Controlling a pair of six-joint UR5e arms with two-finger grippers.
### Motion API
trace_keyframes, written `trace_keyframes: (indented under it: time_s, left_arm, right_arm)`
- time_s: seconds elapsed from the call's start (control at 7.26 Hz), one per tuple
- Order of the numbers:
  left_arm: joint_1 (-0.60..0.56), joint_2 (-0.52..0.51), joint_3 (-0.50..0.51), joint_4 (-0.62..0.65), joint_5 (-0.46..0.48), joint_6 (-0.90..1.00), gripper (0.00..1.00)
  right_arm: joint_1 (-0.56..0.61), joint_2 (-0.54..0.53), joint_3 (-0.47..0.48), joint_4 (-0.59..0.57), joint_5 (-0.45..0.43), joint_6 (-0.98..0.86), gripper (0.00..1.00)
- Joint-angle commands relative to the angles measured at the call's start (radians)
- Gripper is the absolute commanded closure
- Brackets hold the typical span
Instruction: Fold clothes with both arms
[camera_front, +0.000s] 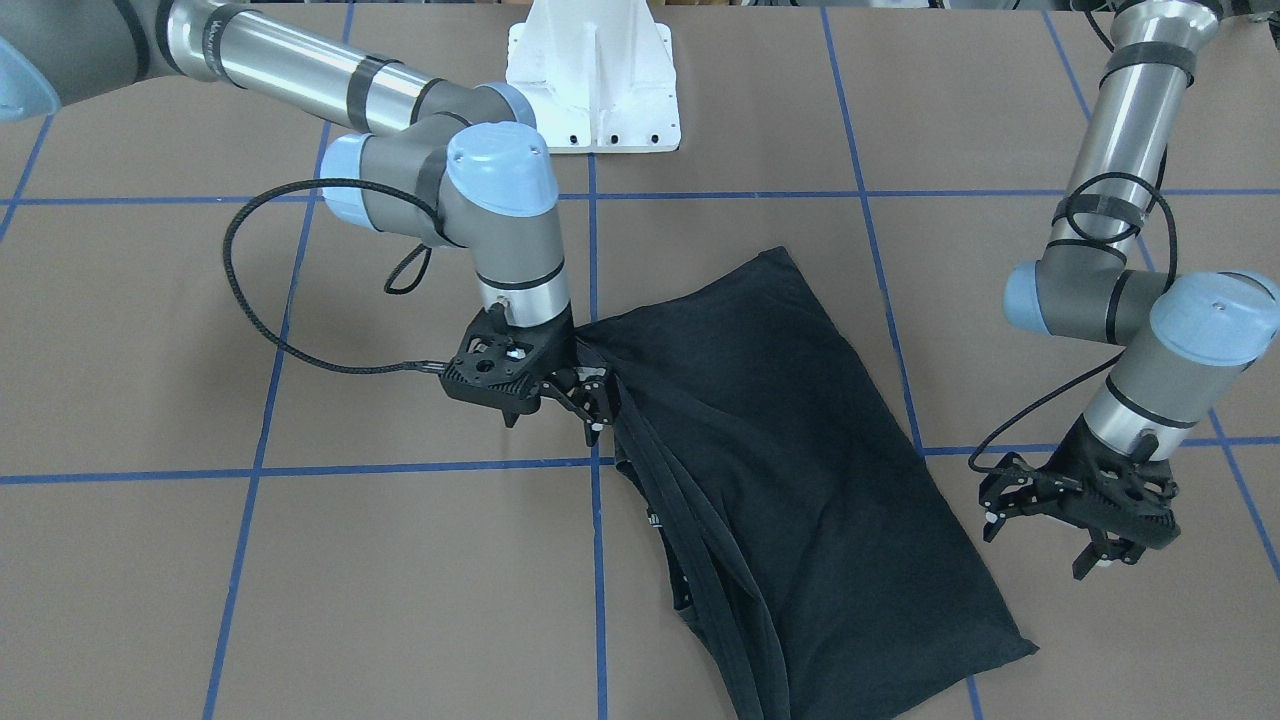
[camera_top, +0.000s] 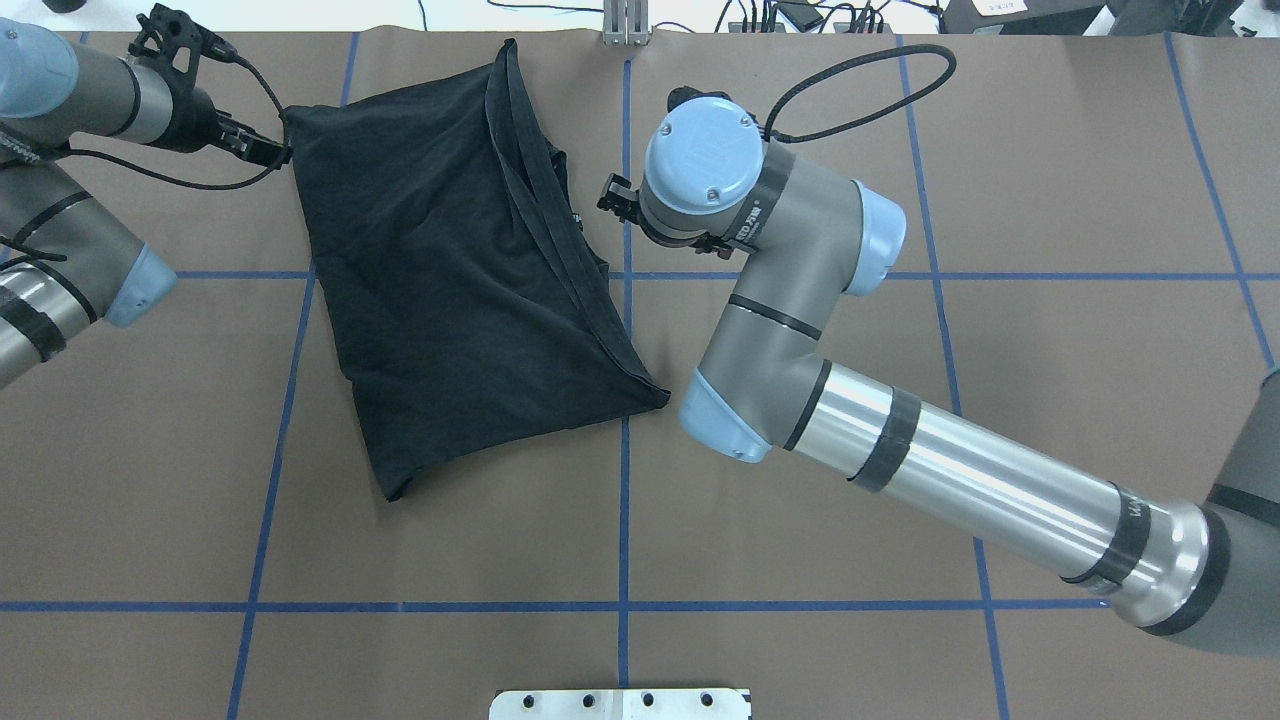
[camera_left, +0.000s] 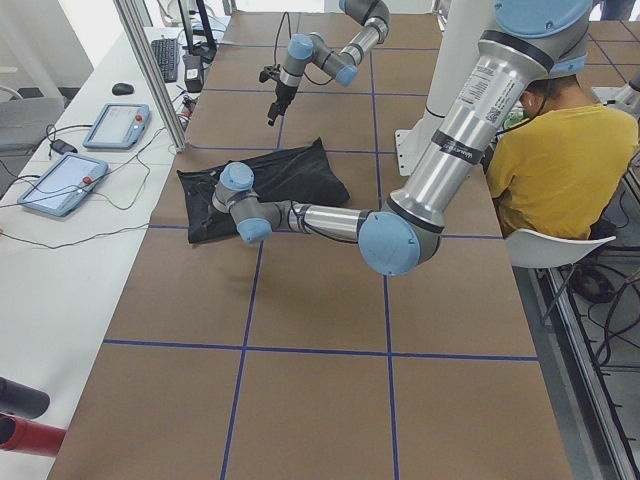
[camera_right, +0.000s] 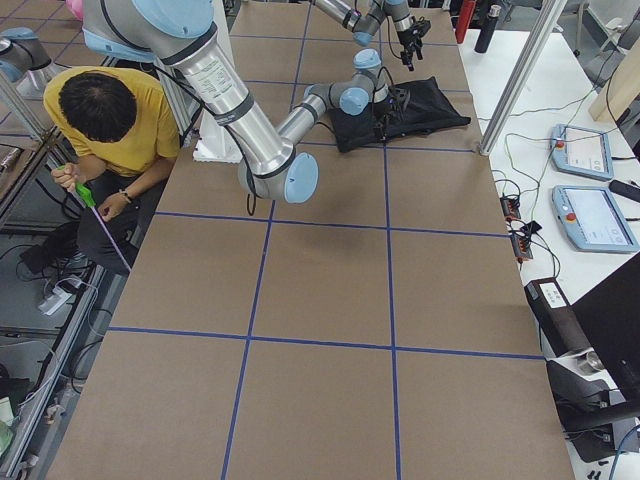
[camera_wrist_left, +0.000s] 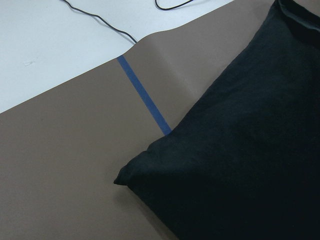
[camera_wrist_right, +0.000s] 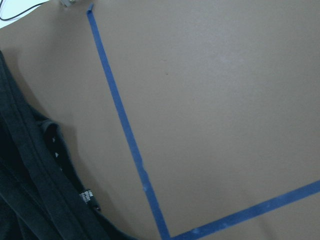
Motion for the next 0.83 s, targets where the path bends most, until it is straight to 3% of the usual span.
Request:
trace_keyframes:
  time_s: [0.0,0.28,0.41,0.69]
  left_arm:
    - [0.0,0.009,-0.007,-0.001,0.0,-0.015,0.0]
    - [0.0,0.021,-0.023,-0.001,0.0,-0.029,0.0]
    - [0.0,0.026,-0.027,-0.001,0.0,-0.029,0.0]
    - [0.0,0.026,-0.027,-0.001,0.0,-0.029,0.0]
  right_arm:
    - [-0.042,0.038,-0.142,0.169,-0.06,0.083,0.03]
    - [-0.078,0.044,-0.179,0.209,-0.112,0.11,0.11]
    - [-0.082,0.044,-0.182,0.207,-0.12,0.11,0.21]
    - [-0.09,0.085,-0.238,0.207,-0.131,0.107,0.23]
